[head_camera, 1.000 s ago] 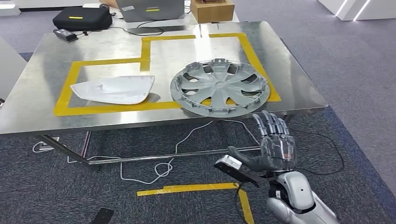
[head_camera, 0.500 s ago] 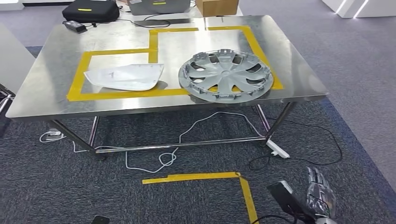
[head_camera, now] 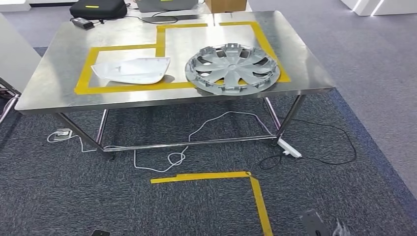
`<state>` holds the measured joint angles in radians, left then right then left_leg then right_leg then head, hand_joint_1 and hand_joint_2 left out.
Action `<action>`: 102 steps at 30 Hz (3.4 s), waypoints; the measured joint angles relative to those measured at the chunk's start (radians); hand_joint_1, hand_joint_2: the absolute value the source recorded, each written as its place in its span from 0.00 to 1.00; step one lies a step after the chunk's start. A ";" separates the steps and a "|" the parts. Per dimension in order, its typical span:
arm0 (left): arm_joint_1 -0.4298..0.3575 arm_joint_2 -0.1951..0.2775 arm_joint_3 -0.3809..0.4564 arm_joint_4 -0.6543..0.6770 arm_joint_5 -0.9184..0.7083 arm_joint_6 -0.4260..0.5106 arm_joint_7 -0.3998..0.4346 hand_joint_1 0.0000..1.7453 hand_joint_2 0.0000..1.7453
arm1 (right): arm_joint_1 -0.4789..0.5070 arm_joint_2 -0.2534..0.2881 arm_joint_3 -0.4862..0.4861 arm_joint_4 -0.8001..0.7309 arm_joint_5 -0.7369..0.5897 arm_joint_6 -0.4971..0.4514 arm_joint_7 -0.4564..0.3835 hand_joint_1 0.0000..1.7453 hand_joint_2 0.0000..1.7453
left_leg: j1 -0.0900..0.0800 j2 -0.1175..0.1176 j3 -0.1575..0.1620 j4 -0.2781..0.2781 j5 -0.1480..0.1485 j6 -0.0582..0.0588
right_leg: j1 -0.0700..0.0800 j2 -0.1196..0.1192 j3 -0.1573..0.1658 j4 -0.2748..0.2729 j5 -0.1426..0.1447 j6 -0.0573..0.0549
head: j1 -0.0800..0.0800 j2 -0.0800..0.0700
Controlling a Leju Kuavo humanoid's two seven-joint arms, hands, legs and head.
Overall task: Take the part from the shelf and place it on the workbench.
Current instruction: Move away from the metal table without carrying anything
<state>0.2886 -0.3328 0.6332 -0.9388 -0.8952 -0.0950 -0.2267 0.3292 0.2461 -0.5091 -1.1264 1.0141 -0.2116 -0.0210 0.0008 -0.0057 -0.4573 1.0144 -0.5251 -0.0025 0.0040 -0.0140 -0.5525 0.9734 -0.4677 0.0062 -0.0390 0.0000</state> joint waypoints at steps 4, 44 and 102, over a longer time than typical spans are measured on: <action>-0.006 -0.002 0.021 0.004 -0.051 0.008 -0.037 0.00 0.00 | 0.001 0.057 -0.081 0.083 -0.097 0.037 0.130 0.00 0.00 | -0.003 0.003 0.004 -0.057 0.000 0.022 | -0.003 0.004 -0.031 0.015 0.006 0.020 | 0.001 0.000; -0.057 0.006 0.115 0.083 -0.128 0.026 -0.081 0.00 0.00 | -0.126 0.076 -0.374 0.288 0.174 0.007 -0.049 0.00 0.00 | -0.015 0.021 -0.134 -0.048 0.112 0.043 | -0.004 0.011 0.049 0.175 -0.071 0.028 | 0.008 0.000; -0.067 0.010 0.103 0.112 -0.064 0.053 -0.048 0.00 0.00 | -0.161 0.074 -0.458 0.339 0.199 -0.015 -0.072 0.00 0.00 | -0.017 0.008 -0.036 -0.055 0.034 0.031 | -0.003 0.010 0.079 -0.031 -0.050 0.003 | 0.026 0.000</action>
<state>0.2217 -0.3231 0.7366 -0.8270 -0.9592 -0.0416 -0.2744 0.1679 0.3204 -0.9672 -0.7869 1.2127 -0.2271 -0.0932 -0.0166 0.0028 -0.4928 0.9599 -0.4909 0.0284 0.0013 -0.0039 -0.4740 0.9420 -0.5182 0.0090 -0.0126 0.0000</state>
